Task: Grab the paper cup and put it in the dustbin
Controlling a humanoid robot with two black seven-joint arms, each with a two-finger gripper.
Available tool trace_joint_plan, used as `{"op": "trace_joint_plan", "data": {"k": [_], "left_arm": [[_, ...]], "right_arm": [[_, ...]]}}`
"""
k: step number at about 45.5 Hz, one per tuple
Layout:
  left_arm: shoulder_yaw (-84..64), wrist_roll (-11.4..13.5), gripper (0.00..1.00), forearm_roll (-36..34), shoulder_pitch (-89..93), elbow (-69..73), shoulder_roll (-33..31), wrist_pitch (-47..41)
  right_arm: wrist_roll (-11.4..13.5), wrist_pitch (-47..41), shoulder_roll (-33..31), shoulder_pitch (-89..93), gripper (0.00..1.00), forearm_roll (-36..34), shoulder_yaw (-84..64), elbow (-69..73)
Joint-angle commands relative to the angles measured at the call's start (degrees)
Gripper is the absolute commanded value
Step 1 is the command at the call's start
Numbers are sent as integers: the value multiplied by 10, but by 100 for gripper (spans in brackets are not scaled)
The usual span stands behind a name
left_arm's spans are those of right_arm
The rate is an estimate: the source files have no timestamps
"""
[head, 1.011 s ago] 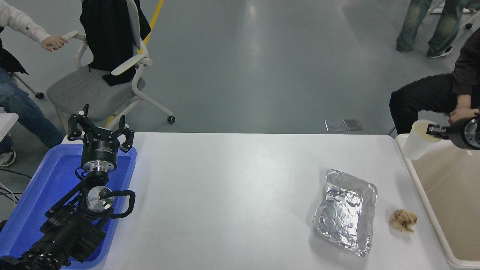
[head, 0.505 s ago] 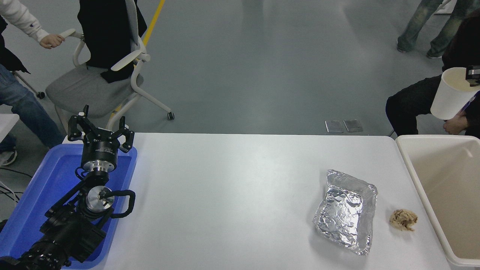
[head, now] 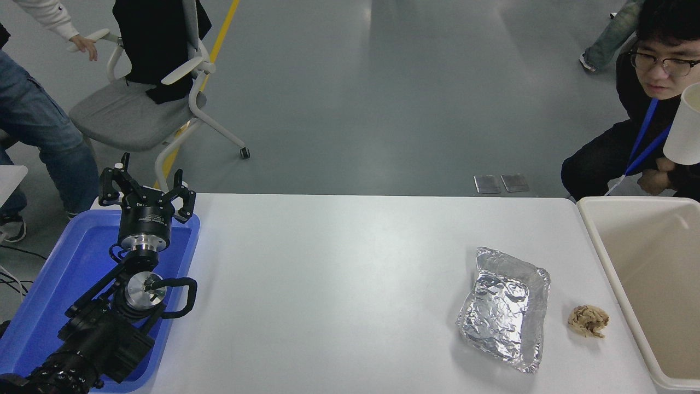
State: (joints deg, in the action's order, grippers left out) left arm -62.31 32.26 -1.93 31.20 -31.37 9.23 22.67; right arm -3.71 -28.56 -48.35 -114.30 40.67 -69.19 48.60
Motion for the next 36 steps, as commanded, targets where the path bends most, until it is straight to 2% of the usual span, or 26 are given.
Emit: {"op": "trace_joint_plan", "data": {"k": [1, 7, 13, 25, 36], "left_arm": [[0, 0, 99, 0, 0, 0, 0, 0], [0, 0, 99, 0, 0, 0, 0, 0], [0, 0, 99, 0, 0, 1, 0, 0], [0, 0, 99, 0, 0, 0, 0, 0], [0, 0, 99, 0, 0, 1, 0, 0]], "right_arm": [[-9, 18, -37, 150, 0, 0, 41, -131], [-20, 30, -38, 287, 0, 0, 118, -215], [-21, 61, -30, 427, 0, -10, 208, -282], [-14, 149, 59, 632, 0, -28, 377, -345], [-13, 181, 143, 721, 0, -117, 398, -393]]}}
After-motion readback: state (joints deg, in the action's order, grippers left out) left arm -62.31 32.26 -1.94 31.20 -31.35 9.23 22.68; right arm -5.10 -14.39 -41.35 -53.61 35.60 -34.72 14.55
